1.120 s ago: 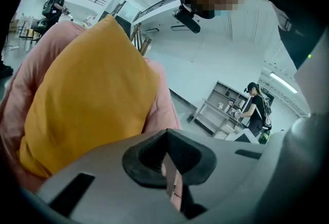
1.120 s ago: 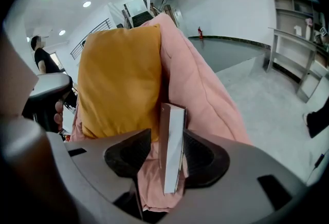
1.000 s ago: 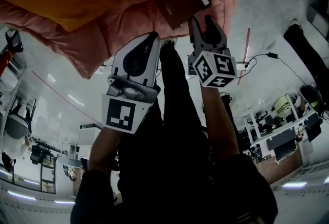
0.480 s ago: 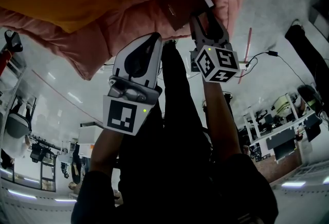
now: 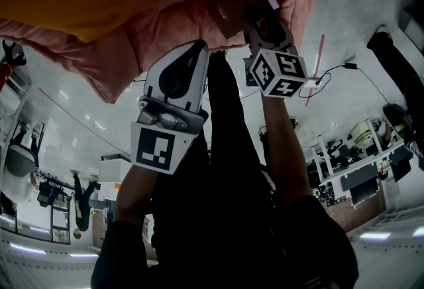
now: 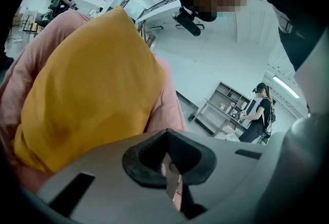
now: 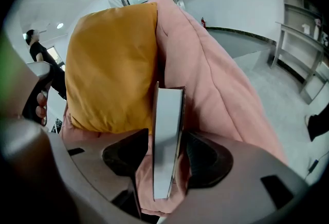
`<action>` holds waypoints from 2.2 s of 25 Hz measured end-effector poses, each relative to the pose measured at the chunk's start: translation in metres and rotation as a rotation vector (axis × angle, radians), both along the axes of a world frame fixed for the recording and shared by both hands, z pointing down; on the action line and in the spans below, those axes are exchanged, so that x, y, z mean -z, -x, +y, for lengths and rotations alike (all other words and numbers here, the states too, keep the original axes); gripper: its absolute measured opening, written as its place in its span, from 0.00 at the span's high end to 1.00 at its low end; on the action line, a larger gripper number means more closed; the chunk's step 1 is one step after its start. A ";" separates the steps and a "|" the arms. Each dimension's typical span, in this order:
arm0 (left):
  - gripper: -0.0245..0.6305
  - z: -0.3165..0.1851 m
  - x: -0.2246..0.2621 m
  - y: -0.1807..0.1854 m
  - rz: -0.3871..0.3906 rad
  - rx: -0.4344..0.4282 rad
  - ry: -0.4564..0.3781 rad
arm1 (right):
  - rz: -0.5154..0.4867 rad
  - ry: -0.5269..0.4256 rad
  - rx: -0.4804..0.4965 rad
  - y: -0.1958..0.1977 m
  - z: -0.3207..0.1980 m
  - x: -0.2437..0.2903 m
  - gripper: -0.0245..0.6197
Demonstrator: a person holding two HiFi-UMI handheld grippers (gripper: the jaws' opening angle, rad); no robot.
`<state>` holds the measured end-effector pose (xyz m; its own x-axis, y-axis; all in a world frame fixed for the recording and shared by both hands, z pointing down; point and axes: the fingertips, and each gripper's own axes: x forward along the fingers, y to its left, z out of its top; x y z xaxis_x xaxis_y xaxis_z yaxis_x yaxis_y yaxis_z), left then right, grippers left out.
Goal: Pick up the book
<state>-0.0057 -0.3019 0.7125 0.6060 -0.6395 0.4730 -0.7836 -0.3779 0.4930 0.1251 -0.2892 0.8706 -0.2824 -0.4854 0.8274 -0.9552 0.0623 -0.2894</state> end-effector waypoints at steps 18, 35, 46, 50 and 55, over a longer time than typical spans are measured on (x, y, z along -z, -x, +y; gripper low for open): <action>0.95 0.011 0.003 -0.001 0.007 0.003 0.001 | -0.020 -0.012 -0.069 -0.004 0.005 0.010 0.71; 0.95 0.012 0.014 0.001 0.006 0.033 -0.025 | -0.017 -0.033 -0.065 -0.002 0.014 0.030 0.73; 0.95 0.020 0.042 0.000 0.011 0.047 -0.060 | 0.002 -0.064 -0.049 -0.005 0.021 0.057 0.74; 0.95 0.023 0.051 0.001 0.009 0.049 -0.071 | 0.006 -0.074 -0.043 -0.004 0.022 0.066 0.74; 0.95 0.025 0.063 0.005 0.010 0.059 -0.093 | 0.006 -0.091 -0.036 -0.001 0.023 0.081 0.74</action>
